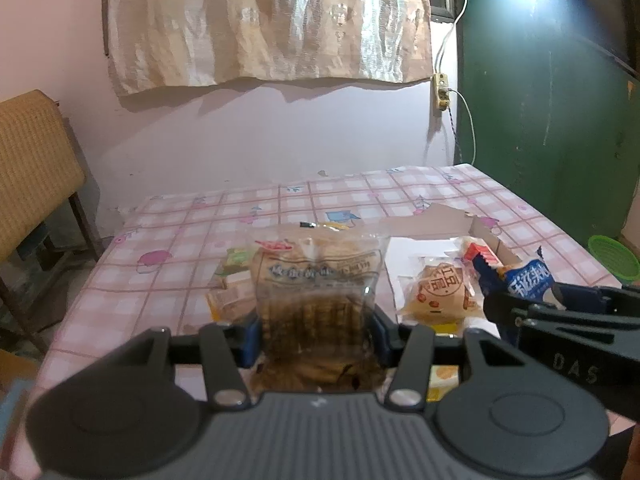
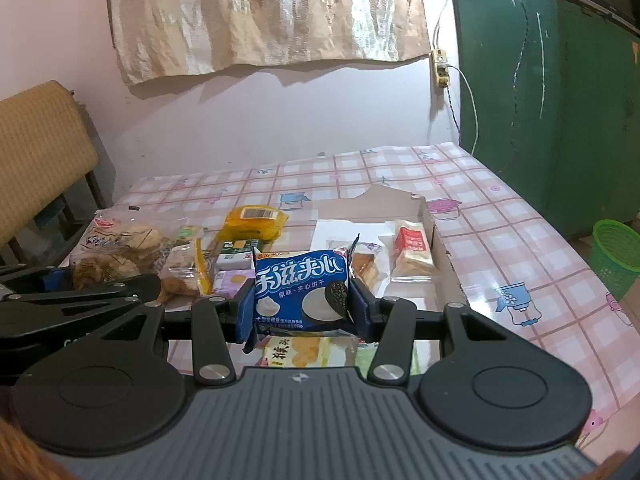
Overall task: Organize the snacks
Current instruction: 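Lift both held snacks and carry them toward the white box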
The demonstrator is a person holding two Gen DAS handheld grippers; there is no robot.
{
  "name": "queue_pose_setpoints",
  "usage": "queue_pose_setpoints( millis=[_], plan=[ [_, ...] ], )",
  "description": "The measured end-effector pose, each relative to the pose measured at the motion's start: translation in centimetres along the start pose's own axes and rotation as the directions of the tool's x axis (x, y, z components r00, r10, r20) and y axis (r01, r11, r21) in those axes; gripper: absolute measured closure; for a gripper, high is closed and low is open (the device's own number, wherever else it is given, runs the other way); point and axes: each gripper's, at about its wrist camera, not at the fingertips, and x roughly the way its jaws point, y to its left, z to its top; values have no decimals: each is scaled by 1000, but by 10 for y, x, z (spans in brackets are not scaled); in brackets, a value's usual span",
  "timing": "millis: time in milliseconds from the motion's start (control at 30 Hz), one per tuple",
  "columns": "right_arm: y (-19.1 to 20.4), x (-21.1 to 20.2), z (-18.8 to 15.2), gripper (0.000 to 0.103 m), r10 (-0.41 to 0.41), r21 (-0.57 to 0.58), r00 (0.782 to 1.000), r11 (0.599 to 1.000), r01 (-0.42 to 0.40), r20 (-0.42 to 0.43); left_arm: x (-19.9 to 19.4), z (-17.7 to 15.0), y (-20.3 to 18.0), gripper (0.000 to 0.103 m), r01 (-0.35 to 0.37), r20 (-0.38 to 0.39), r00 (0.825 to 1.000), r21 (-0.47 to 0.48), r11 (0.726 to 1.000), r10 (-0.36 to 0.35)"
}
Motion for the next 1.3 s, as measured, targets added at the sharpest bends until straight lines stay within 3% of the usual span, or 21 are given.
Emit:
queue_pose_setpoints(
  millis=[733, 1300],
  plan=[
    [-33, 30, 12, 44, -71, 42, 997, 997, 72, -19, 39, 24, -33, 52, 73, -6, 997, 34, 997, -73],
    [-68, 77, 54, 44, -107, 74, 994, 991, 108, -15, 85, 56, -51, 52, 110, -32, 993, 16, 994, -109]
  ],
)
